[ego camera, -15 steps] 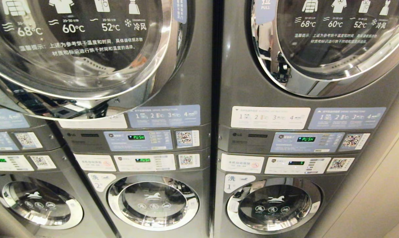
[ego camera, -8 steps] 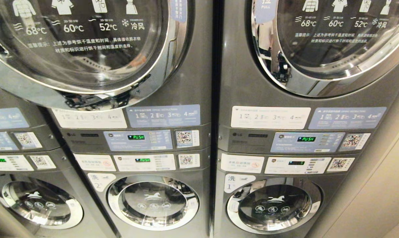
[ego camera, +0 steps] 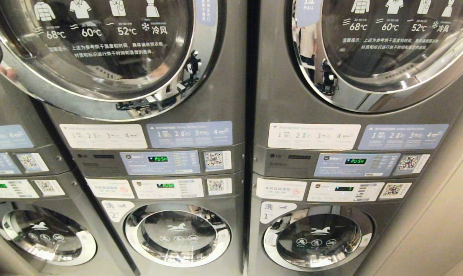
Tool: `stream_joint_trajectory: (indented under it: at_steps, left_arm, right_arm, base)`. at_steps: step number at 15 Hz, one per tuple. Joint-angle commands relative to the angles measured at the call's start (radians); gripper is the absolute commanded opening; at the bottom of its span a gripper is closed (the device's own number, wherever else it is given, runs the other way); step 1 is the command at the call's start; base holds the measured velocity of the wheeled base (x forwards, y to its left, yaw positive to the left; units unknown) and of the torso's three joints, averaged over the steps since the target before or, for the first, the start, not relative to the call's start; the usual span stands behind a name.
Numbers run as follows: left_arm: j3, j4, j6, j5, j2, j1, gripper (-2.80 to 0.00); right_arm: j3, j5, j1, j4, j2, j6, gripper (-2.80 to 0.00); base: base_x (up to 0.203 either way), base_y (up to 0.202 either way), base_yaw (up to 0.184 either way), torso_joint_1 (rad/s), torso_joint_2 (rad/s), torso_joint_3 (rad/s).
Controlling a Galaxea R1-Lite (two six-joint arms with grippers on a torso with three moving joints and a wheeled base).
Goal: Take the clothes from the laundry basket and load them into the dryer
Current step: Close the dryer
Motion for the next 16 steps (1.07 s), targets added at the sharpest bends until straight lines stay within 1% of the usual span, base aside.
stream_joint_trajectory:
  at_steps: [1,3,5,7,9,11,13,14,16]
  left_arm:
    - [-0.070,-0.043,-0.006,-0.035,0.128,0.002,-2.80]
    - [-0.175,-0.090,-0.041,-0.092,0.223,0.002,-2.80]
    - [-0.191,-0.119,-0.071,-0.149,0.268,0.002,-2.80]
    - [-0.190,-0.182,-0.121,-0.168,0.299,0.002,-2.80]
    - [-0.190,-0.220,-0.147,-0.181,0.326,0.002,-2.80]
    - [-0.190,-0.222,-0.161,-0.183,0.340,0.008,-2.80]
    - [-0.190,-0.222,-0.229,-0.196,0.344,0.006,-2.80]
    - [-0.190,-0.222,-0.253,-0.223,0.354,0.006,-2.80]
    - [-0.190,-0.222,-0.258,-0.250,0.369,0.007,-2.80]
  right_arm:
    - [0.000,0.001,0.000,0.000,0.001,-0.003,-2.80]
    - [0.000,0.001,0.000,0.000,0.001,-0.003,-2.80]
    - [0.000,-0.001,0.000,0.000,0.001,-0.003,-2.80]
    - [0.002,-0.001,0.000,0.000,0.001,-0.004,-2.80]
    - [0.002,-0.001,0.000,0.000,0.001,-0.004,-2.80]
    - [0.002,-0.001,0.000,0.000,0.001,-0.004,-2.80]
    - [0.002,-0.001,0.000,0.000,0.001,-0.004,-2.80]
    - [0.002,-0.001,0.000,-0.001,0.001,-0.003,-2.80]
    - [0.002,-0.002,0.000,-0.001,0.001,-0.003,-2.80]
  base:
    - [0.000,0.000,0.000,0.000,0.00,0.000]
    - [0.000,0.000,0.000,0.000,0.00,0.000]
    - [0.000,0.000,0.000,0.000,0.00,0.000]
    - [0.000,0.000,0.000,0.000,0.00,0.000]
    - [0.000,0.000,0.000,0.000,0.00,0.000]
    - [0.000,0.000,0.000,0.000,0.00,0.000]
    - [0.000,0.000,0.000,0.000,0.00,0.000]
    - [0.000,0.000,0.000,0.000,0.00,0.000]
    - [0.000,0.000,0.000,0.000,0.00,0.000]
